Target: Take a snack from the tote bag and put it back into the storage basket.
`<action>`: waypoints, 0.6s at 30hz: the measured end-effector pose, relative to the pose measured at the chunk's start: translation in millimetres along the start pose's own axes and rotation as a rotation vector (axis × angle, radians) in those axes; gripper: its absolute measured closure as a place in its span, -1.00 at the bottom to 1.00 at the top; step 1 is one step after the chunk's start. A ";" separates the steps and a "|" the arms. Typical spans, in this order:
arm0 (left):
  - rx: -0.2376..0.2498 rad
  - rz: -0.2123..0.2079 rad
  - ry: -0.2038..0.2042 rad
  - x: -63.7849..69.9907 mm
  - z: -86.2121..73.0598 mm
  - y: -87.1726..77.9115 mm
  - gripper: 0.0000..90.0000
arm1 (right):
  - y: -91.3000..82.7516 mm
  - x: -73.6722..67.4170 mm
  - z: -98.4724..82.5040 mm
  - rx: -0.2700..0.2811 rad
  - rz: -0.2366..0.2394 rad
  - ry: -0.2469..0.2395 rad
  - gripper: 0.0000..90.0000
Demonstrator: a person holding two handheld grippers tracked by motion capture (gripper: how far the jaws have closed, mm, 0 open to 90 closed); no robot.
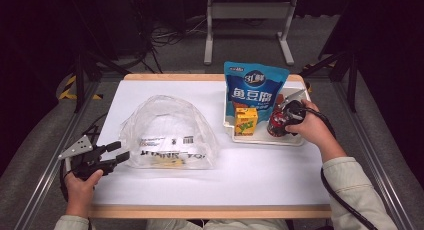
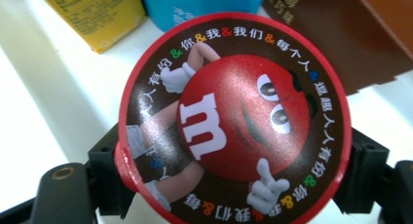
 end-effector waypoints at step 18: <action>0.001 0.001 0.000 0.0 0.0 0.2 -0.10 | -8.4 13.5 -10.8 -0.046 -0.066 0.051 -0.51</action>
Point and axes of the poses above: each handheld gripper's, and its own axes: y roughly forward along the jaws, z roughly out of its top, x roughly to its right, the point moved 10 cm from there along y, roughly forward along the jaws, and after that the axes turned 4 degrees about -z, right-handed, at the moved point
